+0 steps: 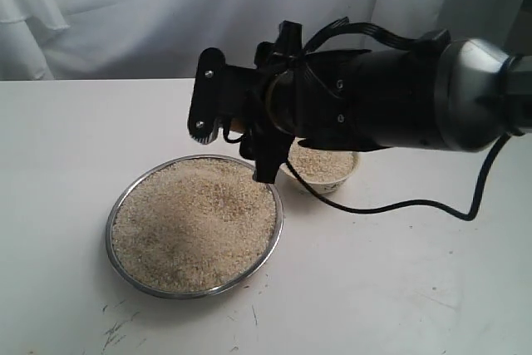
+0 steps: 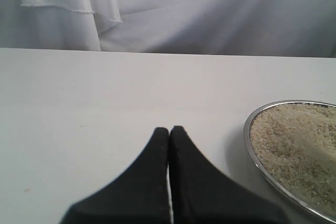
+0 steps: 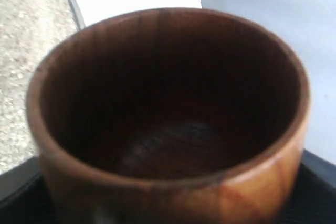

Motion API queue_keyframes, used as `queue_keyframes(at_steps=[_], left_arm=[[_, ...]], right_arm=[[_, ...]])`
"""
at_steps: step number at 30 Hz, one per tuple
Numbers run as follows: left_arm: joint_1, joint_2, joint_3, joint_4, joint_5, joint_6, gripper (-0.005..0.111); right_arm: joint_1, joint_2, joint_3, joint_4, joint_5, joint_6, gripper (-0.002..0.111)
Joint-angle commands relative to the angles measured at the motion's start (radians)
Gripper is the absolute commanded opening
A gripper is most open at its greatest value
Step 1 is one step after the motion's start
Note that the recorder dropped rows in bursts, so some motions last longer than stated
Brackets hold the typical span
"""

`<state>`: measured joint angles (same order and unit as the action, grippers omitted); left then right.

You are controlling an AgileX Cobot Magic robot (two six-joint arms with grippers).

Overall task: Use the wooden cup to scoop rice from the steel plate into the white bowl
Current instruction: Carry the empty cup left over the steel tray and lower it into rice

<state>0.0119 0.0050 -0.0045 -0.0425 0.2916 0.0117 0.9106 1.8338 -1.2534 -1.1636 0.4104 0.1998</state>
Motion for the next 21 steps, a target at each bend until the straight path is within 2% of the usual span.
queue_keyframes(at_steps=[1, 8, 11, 21], left_arm=[[-0.002, -0.005, 0.005, -0.001, -0.006, -0.003, 0.000], [-0.002, -0.005, 0.005, -0.001, -0.006, -0.003, 0.000], [-0.002, -0.005, 0.005, -0.001, -0.006, -0.003, 0.000], [-0.002, -0.005, 0.005, -0.001, -0.006, -0.003, 0.000]], right_arm=[[0.032, -0.004, 0.001, 0.040, -0.040, -0.150, 0.000], [0.068, 0.028, -0.005, 0.068, -0.026, -0.363, 0.000], [0.082, 0.056, -0.047, 0.090, 0.037, -0.441, 0.000], [0.107, 0.179, -0.234, 0.132, 0.190, -0.541, 0.000]])
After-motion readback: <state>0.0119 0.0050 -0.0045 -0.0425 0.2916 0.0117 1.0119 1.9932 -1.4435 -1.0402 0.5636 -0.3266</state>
